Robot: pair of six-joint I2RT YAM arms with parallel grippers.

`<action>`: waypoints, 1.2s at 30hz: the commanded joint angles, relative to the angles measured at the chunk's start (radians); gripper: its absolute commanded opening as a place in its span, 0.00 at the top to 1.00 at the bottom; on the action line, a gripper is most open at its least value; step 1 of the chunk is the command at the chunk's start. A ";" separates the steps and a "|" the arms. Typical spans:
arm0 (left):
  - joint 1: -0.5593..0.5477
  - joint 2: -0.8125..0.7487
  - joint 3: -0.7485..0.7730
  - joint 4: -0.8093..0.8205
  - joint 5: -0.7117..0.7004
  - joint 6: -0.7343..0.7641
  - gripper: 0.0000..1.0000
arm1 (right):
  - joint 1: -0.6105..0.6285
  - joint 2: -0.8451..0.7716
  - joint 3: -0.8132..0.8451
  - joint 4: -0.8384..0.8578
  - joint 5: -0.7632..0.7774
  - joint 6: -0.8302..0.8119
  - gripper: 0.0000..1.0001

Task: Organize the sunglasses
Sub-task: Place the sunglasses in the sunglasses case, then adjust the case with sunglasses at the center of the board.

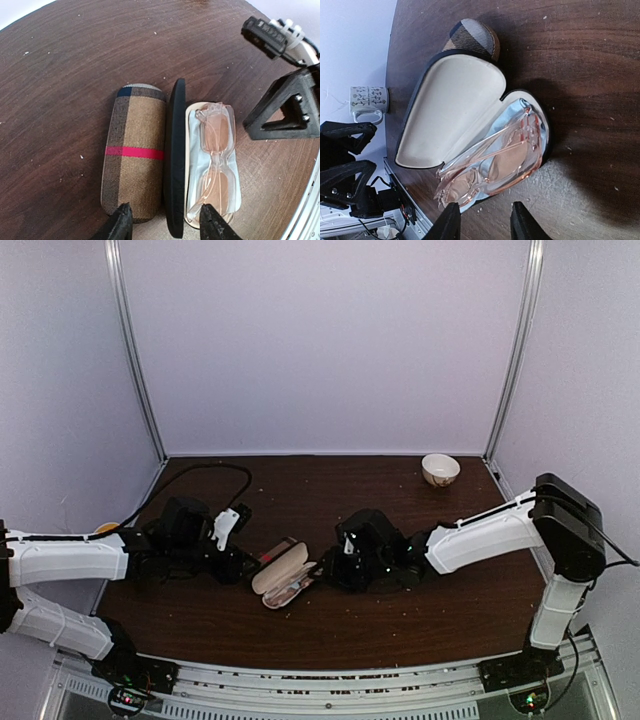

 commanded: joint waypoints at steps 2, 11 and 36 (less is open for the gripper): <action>0.009 0.019 0.027 0.029 0.015 0.003 0.52 | -0.020 -0.095 -0.010 -0.119 0.023 -0.104 0.65; 0.009 0.041 0.051 0.022 0.021 0.011 0.54 | -0.044 -0.052 0.033 -0.145 0.054 -0.149 0.83; 0.009 0.080 0.069 0.007 0.026 0.008 0.56 | -0.065 0.096 0.134 -0.108 0.006 -0.180 0.97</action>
